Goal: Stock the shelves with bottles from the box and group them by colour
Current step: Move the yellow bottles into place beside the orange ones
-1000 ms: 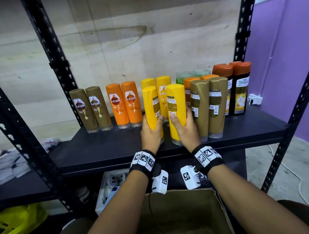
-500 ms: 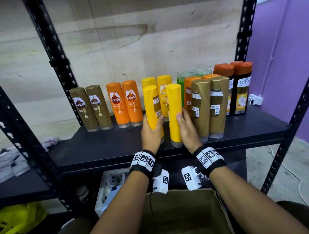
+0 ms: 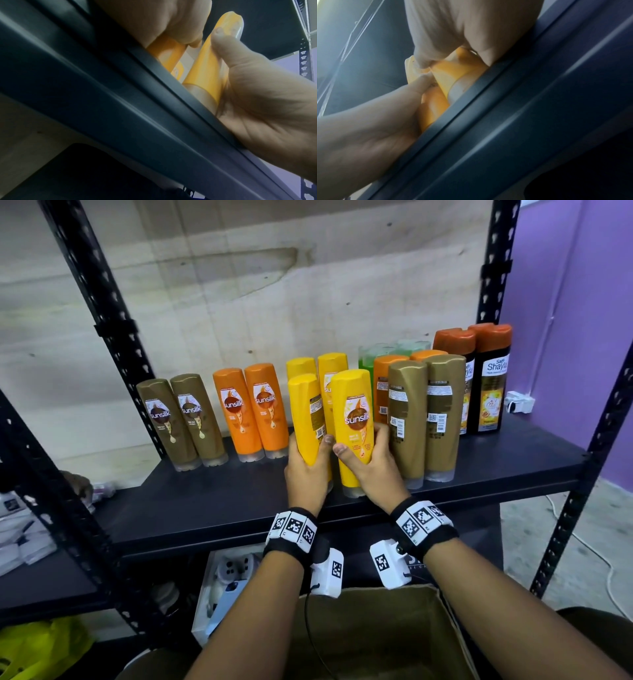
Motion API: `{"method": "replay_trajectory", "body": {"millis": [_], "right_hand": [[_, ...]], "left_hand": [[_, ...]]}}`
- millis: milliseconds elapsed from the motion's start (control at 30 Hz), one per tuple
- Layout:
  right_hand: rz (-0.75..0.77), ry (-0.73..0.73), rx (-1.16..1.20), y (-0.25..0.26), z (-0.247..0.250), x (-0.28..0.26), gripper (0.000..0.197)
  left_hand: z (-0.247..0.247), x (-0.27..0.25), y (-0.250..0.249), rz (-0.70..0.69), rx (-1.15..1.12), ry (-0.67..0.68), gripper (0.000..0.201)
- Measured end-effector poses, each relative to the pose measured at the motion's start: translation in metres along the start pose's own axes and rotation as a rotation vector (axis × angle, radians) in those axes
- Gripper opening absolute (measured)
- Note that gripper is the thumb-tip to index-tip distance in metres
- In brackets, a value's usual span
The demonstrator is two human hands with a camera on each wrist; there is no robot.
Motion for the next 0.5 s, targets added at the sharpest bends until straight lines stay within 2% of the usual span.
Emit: {"method": "replay_trajectory", "body": {"millis": [233, 300, 400, 433, 500], "right_hand": [[-0.007, -0.022, -0.053, 0.001, -0.001, -0.002, 0.071], [-0.012, -0.024, -0.052, 0.002, -0.001, -0.003, 0.068], [-0.035, 0.004, -0.030, 0.002, 0.001, -0.003, 0.045], [-0.041, 0.009, -0.024, 0.002, 0.001, -0.003, 0.037], [-0.045, 0.014, -0.014, 0.000, 0.001, -0.004, 0.031]], "left_hand": [[0.000, -0.001, 0.004, 0.004, 0.011, 0.020, 0.019], [0.000, 0.000, 0.007, 0.025, -0.001, 0.021, 0.032], [-0.001, 0.003, 0.015, 0.104, -0.101, 0.023, 0.078], [-0.001, 0.003, 0.017, 0.138, -0.123, 0.021, 0.082], [0.001, 0.002, 0.015, 0.138, -0.137, -0.001, 0.069]]}}
Point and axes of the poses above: each hand's wrist, its own x-axis towards the middle knuckle, its own z-axis out of the back of the hand, y = z × x, the point moved 3 cm from there along x, towards the middle knuckle, and after that the axes turned 13 degrees about z, right-handed, at the moved point
